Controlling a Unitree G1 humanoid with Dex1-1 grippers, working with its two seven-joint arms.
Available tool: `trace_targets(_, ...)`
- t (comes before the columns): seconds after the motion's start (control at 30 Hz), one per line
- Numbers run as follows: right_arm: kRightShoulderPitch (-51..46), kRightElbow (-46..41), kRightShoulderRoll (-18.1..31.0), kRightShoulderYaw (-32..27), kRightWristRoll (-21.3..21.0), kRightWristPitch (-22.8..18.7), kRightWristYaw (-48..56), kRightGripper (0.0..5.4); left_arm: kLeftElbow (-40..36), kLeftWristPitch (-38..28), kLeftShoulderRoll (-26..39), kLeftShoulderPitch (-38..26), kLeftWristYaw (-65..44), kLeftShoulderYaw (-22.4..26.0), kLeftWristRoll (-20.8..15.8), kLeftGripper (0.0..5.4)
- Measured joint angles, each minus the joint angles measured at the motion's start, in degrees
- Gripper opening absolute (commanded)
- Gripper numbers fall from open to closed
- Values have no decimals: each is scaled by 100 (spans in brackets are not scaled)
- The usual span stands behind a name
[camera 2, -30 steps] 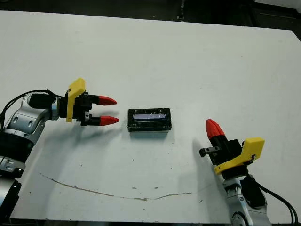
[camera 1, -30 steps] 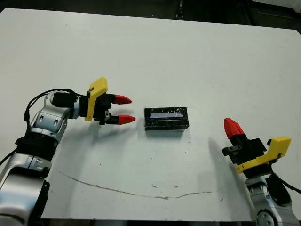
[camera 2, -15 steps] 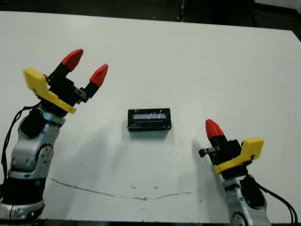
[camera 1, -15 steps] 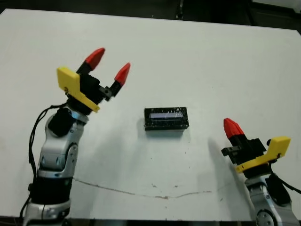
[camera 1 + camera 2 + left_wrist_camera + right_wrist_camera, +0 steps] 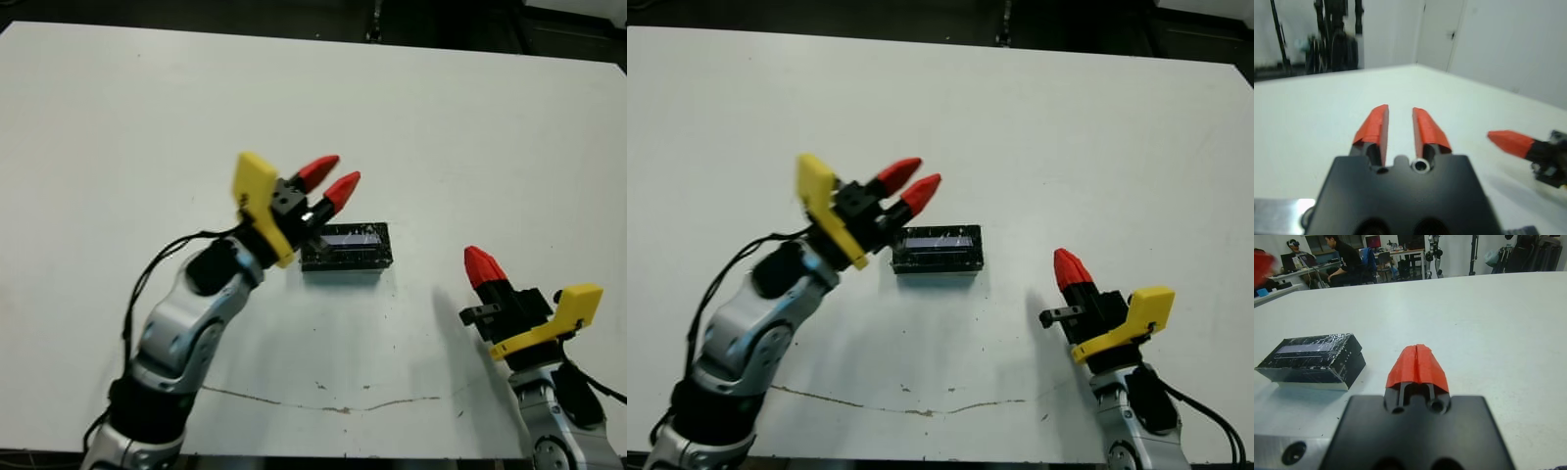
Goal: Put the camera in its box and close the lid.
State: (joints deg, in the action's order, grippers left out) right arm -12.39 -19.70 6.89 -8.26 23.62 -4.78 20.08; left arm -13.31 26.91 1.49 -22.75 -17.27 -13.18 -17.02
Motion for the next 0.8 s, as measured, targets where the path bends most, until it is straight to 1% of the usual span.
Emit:
trace_targets(0.13,-18,-9,0,4,-62,2,-65,0,466,120,-164,-236,144,-135,214,20)
trace_targets(0.2,-20,-6,-2,4,-51,8,-62,0,681,137,-245,-285,181,-193,312,1)
trace_targets(0.4,-21,-1,-3,4,-26,17,-55,0,1311,83,-458,-288,199,-340,540,1)
trace_targets(0.5,-19,1,-3,-11,10,17,-61,0,1390,-59,-525,-108,209,-473,683,1)
trace_targets(0.7,-15,-10,-3,-44,72,8,-107,0,1322,-70,-693,202,295,-631,821,1)
trace_targets(0.8,-16,-9,-3,-50,80,9,-108,0,1406,-114,-798,251,339,-641,891,1)
